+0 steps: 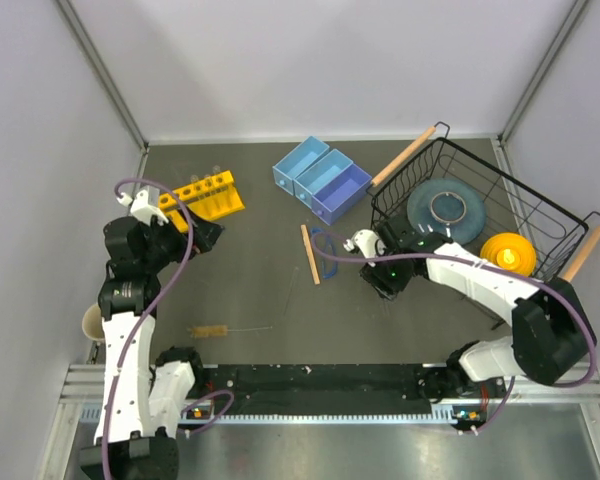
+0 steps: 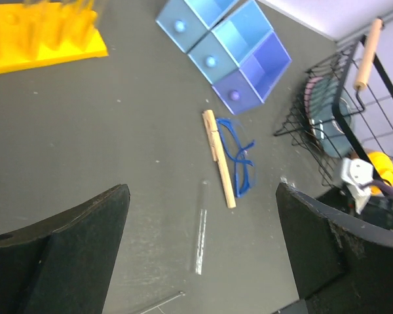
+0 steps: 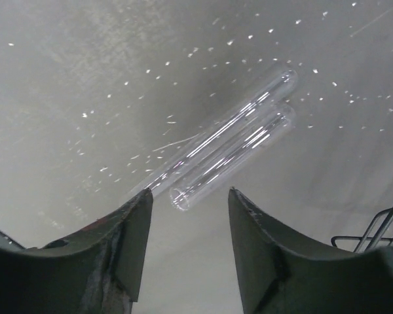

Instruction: Organize the chemistry lab equipment

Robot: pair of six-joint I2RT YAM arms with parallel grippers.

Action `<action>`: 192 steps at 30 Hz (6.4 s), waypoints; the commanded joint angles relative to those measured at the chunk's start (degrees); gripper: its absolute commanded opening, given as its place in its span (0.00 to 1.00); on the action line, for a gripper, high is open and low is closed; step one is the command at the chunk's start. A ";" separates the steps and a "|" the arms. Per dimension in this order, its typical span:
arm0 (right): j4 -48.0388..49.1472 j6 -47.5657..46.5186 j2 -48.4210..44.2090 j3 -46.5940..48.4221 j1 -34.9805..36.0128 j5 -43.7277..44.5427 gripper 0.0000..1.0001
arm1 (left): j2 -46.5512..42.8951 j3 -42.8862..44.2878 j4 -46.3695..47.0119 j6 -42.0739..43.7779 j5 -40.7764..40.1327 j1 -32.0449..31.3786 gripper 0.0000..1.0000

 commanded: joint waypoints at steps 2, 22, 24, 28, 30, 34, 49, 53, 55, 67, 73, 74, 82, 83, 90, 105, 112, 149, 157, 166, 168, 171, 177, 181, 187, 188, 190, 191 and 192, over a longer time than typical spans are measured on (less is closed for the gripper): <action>3.74 2.49 2.13 0.95 -0.69 5.29 0.45 | -2.33 -3.45 6.15 -1.88 8.29 0.24 0.99; 2.16 4.52 7.41 0.86 -2.45 -0.42 0.40 | -4.61 -9.25 7.82 -3.11 11.63 0.24 0.99; 1.89 4.60 7.67 1.04 -2.45 -0.69 0.40 | -4.70 -9.25 7.82 -3.29 11.89 0.24 0.99; 1.45 4.43 9.16 1.30 -2.45 -1.65 0.39 | -4.35 -9.43 8.52 -4.34 13.38 0.15 0.99; 1.36 4.34 9.52 1.65 -2.36 -1.91 0.38 | -4.09 -9.51 9.49 -5.75 14.53 0.24 0.99; 0.93 4.43 11.10 2.35 -2.45 -2.44 0.38 | -3.65 -10.92 12.82 -8.82 17.25 0.24 0.99; 0.84 6.89 11.81 5.52 -2.71 -3.23 0.20 | -0.84 -18.39 21.97 -19.46 22.63 -6.17 0.99; 0.84 7.50 9.43 5.87 -3.76 -6.13 0.19 | 1.27 -19.27 24.60 -21.39 17.27 -14.77 0.99; 0.84 7.50 8.12 5.79 -4.64 -9.20 0.18 | 3.81 -19.71 26.19 -23.32 14.98 -20.48 0.99; 0.05 2.94 -0.76 3.85 -4.73 -28.10 0.17 | 20.60 -19.10 36.91 -27.89 7.06 -38.69 0.96; -1.19 -1.01 -3.93 3.67 -2.98 -34.61 0.17 | 25.17 -19.10 46.12 -33.25 8.38 -42.03 0.96; -1.19 -1.28 -4.28 3.76 -2.45 -35.13 0.17 | 25.70 -18.92 47.19 -33.96 8.64 -42.56 0.96; -1.36 -3.39 -4.64 5.08 1.33 -34.44 0.18 | 30.19 -18.57 56.51 -40.37 10.05 -44.93 0.92; -1.36 -3.48 -4.37 5.25 1.51 -34.35 0.18 | 30.36 -18.48 57.30 -40.73 9.87 -45.37 0.92; -1.36 -4.54 -2.61 7.19 3.62 -33.21 0.18 | 32.82 -15.93 56.08 -41.08 9.26 -47.83 0.79; -1.45 -4.98 -2.17 7.37 3.97 -32.24 0.19 | 36.34 -10.75 50.10 -38.01 9.17 -50.56 0.43; -1.54 -5.06 -1.73 7.54 4.06 -31.71 0.21 | 35.38 -9.96 46.59 -35.81 10.05 -50.65 0.12; -4.00 -8.41 -9.12 7.45 -4.03 -34.35 0.99 | 41.69 36.09 -13.01 7.08 -34.95 -2.23 0.08; -4.09 -8.32 -8.68 7.19 -4.03 -34.35 0.99 | 51.10 43.57 -13.18 6.55 -30.04 -0.73 0.08; -4.09 -8.05 -7.36 7.72 -4.12 -34.79 0.99 | 56.03 45.59 -12.57 6.73 -28.62 -0.38 0.09; -4.09 -8.05 -7.18 7.54 -4.03 -34.79 0.99 | 56.82 45.85 -12.57 6.90 -28.62 -0.11 0.09; -4.09 -8.05 -6.92 7.45 -4.03 -34.70 0.99 | 57.78 46.21 -12.57 6.99 -28.62 -0.03 0.09; -4.17 -7.96 -6.83 7.45 -4.03 -34.70 0.99 | 58.58 46.30 -12.57 6.90 -26.34 -0.03 0.09; -4.17 -7.96 -6.74 7.37 -4.12 -34.70 0.99 | 59.46 46.21 -12.57 7.34 -26.34 -0.03 0.10; -4.17 -7.96 -6.74 7.37 -4.03 -34.44 0.99 | 61.83 46.21 -14.15 8.05 -26.69 -0.11 0.10; -4.26 -7.96 -6.83 7.37 -4.03 -34.44 0.99 | 62.09 46.03 -14.15 8.13 -26.95 -0.11 0.10; -4.26 -7.88 -6.83 7.37 -4.12 -34.44 0.99 | 62.18 45.77 -14.15 8.57 -27.48 -0.03 0.10; -4.26 -7.88 -6.74 7.37 -4.12 -34.44 0.99 | 62.36 45.77 -14.06 8.66 -27.57 -0.03 0.10; -4.26 -7.96 -6.74 7.37 -4.03 -34.44 0.99 | 62.45 45.85 -14.32 9.01 -27.57 -0.11 0.10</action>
